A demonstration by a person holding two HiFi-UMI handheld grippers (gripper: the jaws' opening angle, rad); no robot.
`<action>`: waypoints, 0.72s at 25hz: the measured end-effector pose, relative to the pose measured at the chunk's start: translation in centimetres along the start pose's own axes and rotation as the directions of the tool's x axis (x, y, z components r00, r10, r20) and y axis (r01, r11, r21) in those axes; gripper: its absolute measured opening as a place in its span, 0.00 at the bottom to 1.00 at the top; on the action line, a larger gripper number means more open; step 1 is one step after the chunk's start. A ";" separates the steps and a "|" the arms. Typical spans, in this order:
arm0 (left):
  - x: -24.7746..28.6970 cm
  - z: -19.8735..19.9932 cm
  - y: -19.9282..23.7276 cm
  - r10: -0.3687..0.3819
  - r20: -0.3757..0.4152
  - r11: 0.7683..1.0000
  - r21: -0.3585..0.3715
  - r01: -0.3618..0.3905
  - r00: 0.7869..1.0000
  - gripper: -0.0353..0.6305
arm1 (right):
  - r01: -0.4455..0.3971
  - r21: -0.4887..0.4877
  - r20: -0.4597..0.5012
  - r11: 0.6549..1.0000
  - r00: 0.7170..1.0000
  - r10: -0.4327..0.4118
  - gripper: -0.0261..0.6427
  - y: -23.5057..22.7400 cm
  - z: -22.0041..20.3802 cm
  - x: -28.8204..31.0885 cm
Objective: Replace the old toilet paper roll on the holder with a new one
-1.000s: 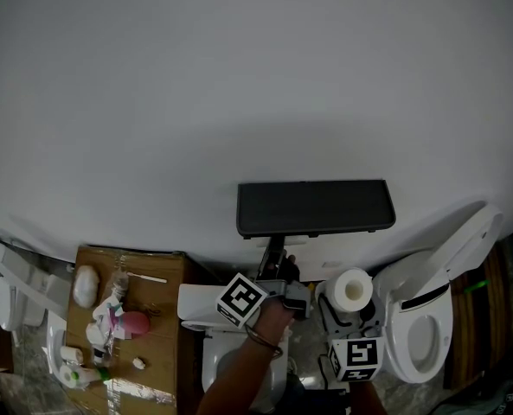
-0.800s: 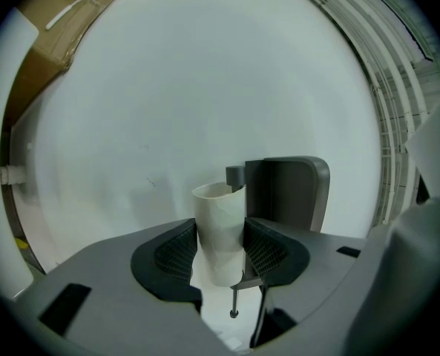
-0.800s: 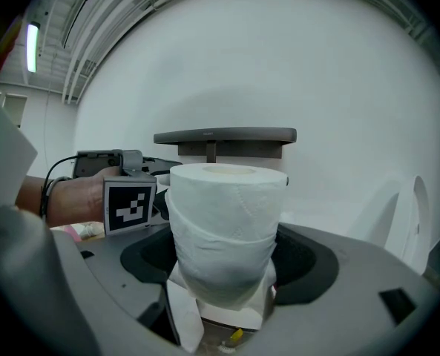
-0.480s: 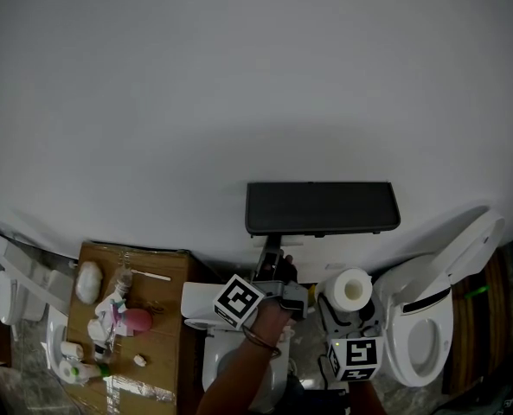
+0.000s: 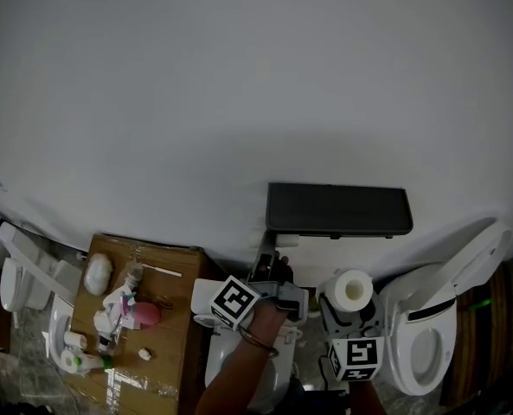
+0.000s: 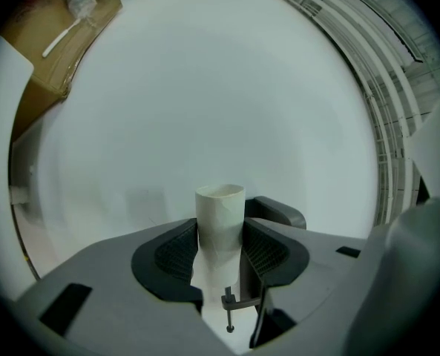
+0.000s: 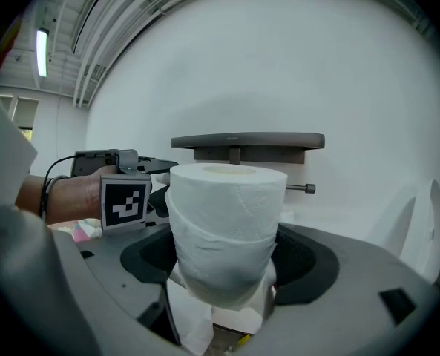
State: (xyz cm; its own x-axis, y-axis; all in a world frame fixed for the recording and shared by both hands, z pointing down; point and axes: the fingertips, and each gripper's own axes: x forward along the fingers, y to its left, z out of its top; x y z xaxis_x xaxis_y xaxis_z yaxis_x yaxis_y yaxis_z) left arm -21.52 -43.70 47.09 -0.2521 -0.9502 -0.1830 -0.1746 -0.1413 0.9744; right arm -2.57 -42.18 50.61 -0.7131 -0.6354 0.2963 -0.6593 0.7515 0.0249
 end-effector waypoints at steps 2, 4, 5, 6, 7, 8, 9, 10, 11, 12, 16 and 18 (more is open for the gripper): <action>-0.5 1.0 0.5 0.021 0.017 0.999 0.023 -0.022 1.000 0.36 | -0.014 -0.006 0.001 1.000 1.000 0.014 0.56 0.5 0.3 0.2; -0.8 1.8 0.6 0.027 0.033 0.999 0.030 -0.028 0.999 0.36 | -0.027 -0.011 0.005 1.000 1.000 0.027 0.56 0.9 0.5 0.4; -1.0 2.3 0.5 0.027 0.041 0.999 0.032 -0.029 0.999 0.36 | -0.033 -0.014 0.007 0.999 0.999 0.033 0.56 1.1 0.7 0.5; -1.2 2.7 0.4 0.027 0.049 0.999 0.034 -0.029 0.998 0.36 | -0.038 -0.016 0.009 0.999 0.999 0.039 0.56 1.4 0.8 0.6; -1.5 3.1 0.4 0.028 0.057 0.999 0.037 -0.030 0.998 0.36 | -0.044 -0.018 0.010 0.999 0.999 0.045 0.56 1.7 0.9 0.7; -1.7 3.6 0.4 0.029 0.066 0.999 0.040 -0.032 0.997 0.36 | -0.051 -0.020 0.011 0.999 0.999 0.051 0.56 2.0 1.0 0.8; -2.0 4.0 0.3 0.030 0.074 0.999 0.043 -0.033 0.997 0.36 | -0.057 -0.022 0.011 0.998 0.998 0.058 0.56 2.3 1.0 0.9; -2.2 4.5 0.3 0.031 0.082 0.998 0.046 -0.035 0.996 0.36 | -0.065 -0.024 0.011 0.998 0.998 0.065 0.56 2.6 1.1 1.0; -2.5 4.9 0.2 0.029 0.090 0.998 0.047 -0.034 0.996 0.36 | -0.073 -0.026 0.012 0.997 0.997 0.073 0.56 2.9 1.2 1.1; -2.7 5.2 -0.1 0.025 0.097 0.999 0.045 -0.029 0.995 0.36 | -0.081 -0.028 0.014 0.996 0.997 0.082 0.56 3.3 1.3 1.2; -3.9 6.6 -1.2 -0.011 0.130 1.000 0.026 0.008 0.991 0.36 | -0.115 -0.038 0.020 0.993 0.993 0.116 0.56 5.0 1.7 1.5; -4.7 7.2 -1.5 -0.014 0.139 0.999 0.048 0.007 0.990 0.36 | -0.131 -0.043 0.022 0.990 0.991 0.132 0.56 5.8 1.9 1.5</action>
State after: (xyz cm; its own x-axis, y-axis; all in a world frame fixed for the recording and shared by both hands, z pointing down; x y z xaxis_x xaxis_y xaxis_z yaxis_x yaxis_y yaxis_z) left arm -26.97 -37.01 45.53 -0.3795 -0.9004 -0.2129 -0.2218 -0.1348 0.9657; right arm -7.95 -39.07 49.39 -0.7993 -0.5341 0.2754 -0.5491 0.8354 0.0263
